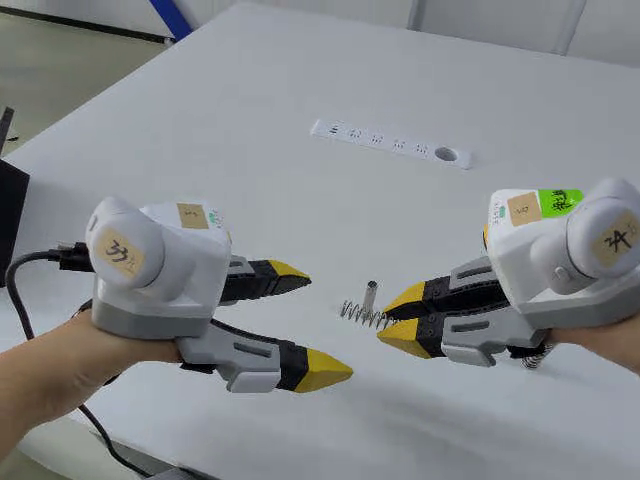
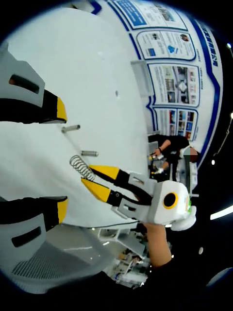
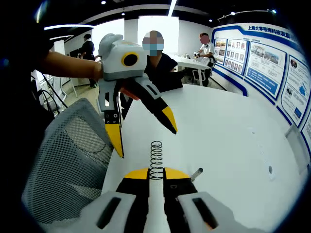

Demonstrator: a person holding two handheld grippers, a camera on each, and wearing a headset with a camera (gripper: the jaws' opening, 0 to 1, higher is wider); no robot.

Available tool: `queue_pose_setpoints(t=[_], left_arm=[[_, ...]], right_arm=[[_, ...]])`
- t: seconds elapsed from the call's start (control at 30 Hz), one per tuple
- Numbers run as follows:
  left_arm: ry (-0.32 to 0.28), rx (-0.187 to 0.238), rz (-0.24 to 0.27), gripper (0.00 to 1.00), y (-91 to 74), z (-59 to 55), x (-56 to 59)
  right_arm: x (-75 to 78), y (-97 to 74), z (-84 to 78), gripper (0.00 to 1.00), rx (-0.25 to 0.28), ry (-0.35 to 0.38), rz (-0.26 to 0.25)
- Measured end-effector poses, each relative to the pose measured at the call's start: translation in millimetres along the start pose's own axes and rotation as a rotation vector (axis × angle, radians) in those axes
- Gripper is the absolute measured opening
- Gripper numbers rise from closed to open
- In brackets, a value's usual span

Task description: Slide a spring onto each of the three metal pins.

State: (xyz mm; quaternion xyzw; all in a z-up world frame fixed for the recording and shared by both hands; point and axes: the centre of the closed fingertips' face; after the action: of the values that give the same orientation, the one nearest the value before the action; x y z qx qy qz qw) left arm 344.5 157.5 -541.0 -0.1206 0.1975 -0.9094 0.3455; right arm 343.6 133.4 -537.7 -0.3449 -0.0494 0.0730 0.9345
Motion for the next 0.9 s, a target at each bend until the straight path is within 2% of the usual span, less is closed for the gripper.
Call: queue_pose_setpoints(t=[0.13,0.33,0.43,0.6,0.67,0.77,0.8,0.9], left_arm=[[0.029,-0.008,-0.028,0.54,3.0,4.9,9.6],[0.044,-0.003,-0.082,0.40,2.6,9.5,26.1],[0.054,-0.006,-0.113,0.31,2.0,11.0,33.6],[0.059,-0.001,-0.152,0.27,2.4,15.7,42.6],[0.075,-0.014,-0.170,0.25,4.1,15.5,47.6],[0.096,-0.024,-0.197,0.17,5.2,15.7,54.4],[0.096,-0.023,-0.205,0.14,5.4,15.9,56.0],[0.077,-0.041,-0.217,0.14,6.9,13.8,57.7]], right_arm=[[-12.6,-4.5,1.6,0.11,-0.013,0.022,0.027],[-26.5,-9.0,1.9,0.11,-0.031,-0.028,0.043],[-30.6,-9.9,0.5,0.11,-0.039,-0.044,0.052],[-36.6,-13.7,0.8,0.11,-0.051,-0.091,0.073],[-37.2,-15.6,1.0,0.11,-0.054,-0.101,0.077],[-36.9,-17.3,1.2,0.11,-0.057,-0.111,0.079],[-36.9,-17.8,1.4,0.11,-0.058,-0.112,0.080],[-39.0,-18.9,1.3,0.11,-0.059,-0.124,0.092]])
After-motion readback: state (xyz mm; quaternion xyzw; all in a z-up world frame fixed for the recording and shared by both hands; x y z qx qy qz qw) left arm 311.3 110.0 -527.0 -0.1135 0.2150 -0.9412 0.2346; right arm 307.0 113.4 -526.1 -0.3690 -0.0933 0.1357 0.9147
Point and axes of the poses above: the centre of the closed fingertips' face, and the gripper's own axes: y roughly forward along the fingers, x roughly to its right, z roughly out of its top, and after that the axes turned 1 degree about z, right-handed
